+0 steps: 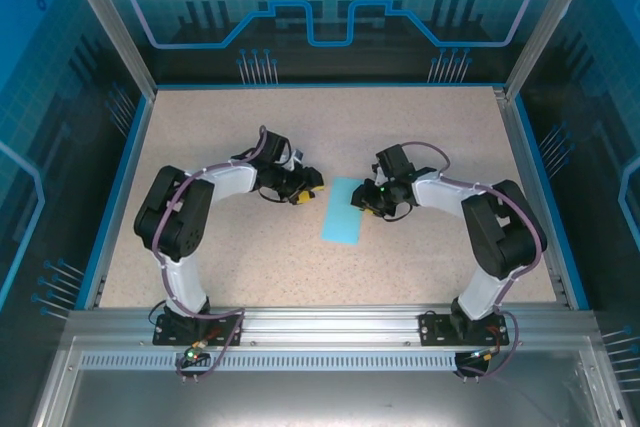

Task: Fold a paper plane with a square sheet of paper (pick it up from the middle)
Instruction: Fold the square sheet of paper in half at the center of the table.

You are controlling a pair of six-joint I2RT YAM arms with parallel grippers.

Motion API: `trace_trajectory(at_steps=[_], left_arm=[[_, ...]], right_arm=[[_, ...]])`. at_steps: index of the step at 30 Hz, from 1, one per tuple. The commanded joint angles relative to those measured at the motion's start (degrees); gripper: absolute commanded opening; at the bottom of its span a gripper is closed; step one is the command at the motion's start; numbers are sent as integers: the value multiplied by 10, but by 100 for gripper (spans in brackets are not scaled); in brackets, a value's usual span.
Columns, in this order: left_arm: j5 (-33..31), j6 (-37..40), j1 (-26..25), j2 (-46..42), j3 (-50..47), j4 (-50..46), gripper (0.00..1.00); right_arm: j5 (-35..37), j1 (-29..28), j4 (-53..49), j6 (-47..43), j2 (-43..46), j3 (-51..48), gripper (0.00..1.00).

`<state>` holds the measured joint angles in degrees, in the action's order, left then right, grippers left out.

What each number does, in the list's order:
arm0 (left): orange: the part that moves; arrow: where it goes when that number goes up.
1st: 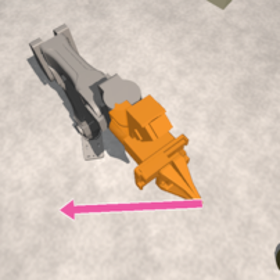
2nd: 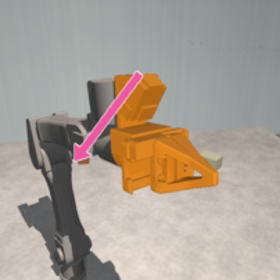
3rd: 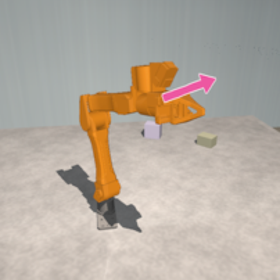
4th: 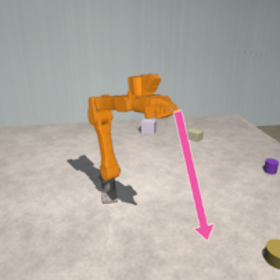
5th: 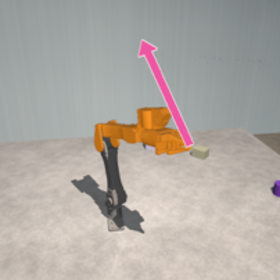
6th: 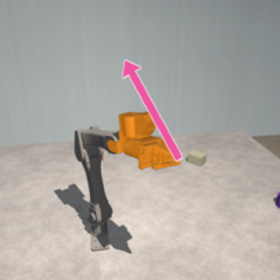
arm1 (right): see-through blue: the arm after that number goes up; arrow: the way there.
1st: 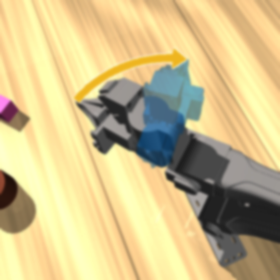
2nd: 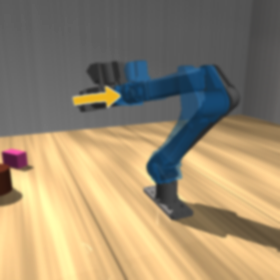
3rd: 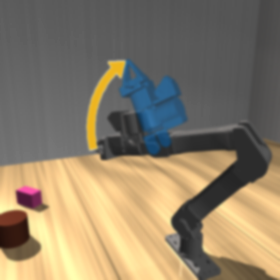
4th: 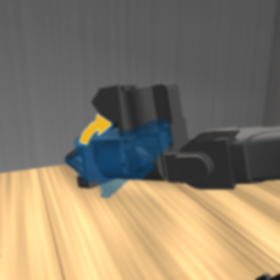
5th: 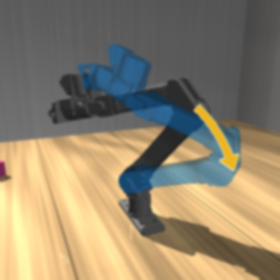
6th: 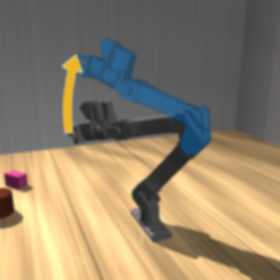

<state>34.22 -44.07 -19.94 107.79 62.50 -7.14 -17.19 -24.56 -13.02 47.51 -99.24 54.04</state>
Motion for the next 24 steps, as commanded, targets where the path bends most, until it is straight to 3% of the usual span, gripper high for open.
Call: trace_trajectory(at_steps=[1, 24], left_arm=[[25, -4, -1, 14, 5, -2, 49], [24, 19, -26, 52, 44, -42, 50]], right_arm=[[-10, -5, -3, -4, -16, 17, 32], [13, 1, -4, -3, -30, -8, 32]])
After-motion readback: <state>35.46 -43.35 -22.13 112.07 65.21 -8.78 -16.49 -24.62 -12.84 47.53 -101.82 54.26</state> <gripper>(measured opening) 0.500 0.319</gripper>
